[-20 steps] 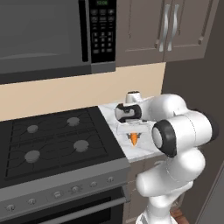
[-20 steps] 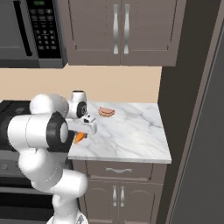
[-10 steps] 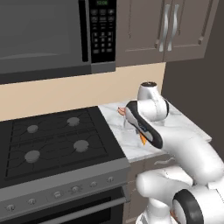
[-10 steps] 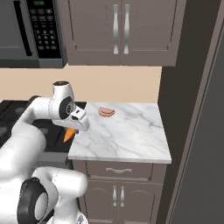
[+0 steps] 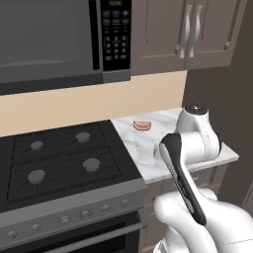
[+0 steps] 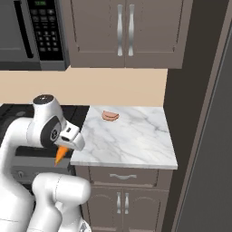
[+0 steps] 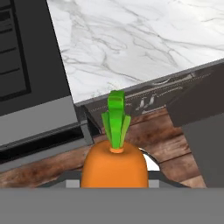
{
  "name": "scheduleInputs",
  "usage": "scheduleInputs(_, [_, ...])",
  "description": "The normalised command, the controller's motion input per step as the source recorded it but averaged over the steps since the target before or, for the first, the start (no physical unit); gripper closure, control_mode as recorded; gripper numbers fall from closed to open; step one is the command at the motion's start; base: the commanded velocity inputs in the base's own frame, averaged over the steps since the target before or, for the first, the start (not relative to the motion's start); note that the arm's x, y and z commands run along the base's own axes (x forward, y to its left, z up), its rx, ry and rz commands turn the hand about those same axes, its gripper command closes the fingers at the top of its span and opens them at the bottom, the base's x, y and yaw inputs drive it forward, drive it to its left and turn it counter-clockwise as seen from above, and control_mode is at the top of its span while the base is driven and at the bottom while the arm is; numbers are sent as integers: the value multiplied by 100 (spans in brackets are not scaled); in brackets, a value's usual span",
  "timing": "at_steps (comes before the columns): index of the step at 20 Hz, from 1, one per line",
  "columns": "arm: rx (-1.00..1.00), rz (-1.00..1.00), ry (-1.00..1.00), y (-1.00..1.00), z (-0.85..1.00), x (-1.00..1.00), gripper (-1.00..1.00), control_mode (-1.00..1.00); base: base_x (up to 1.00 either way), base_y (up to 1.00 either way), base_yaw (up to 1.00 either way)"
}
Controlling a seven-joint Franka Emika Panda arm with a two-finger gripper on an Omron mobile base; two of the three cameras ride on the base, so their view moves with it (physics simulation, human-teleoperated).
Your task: Place the carrot and sweet potato inside the fridge drawer. Close the drawer after placing the vegetables.
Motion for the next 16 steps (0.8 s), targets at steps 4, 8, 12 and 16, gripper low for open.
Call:
scheduleInputs(4, [-1, 0, 0, 2, -1, -10, 100, -100, 0, 0, 0])
scheduleInputs(8, [0, 0, 0, 0, 0, 0, 100, -100, 0, 0, 0])
scheduleInputs(12, [0, 0, -4, -5, 0, -23, 100, -100, 0, 0, 0])
scheduleInputs(16, [0, 0, 0, 0, 0, 0, 100, 100, -69, -9, -36])
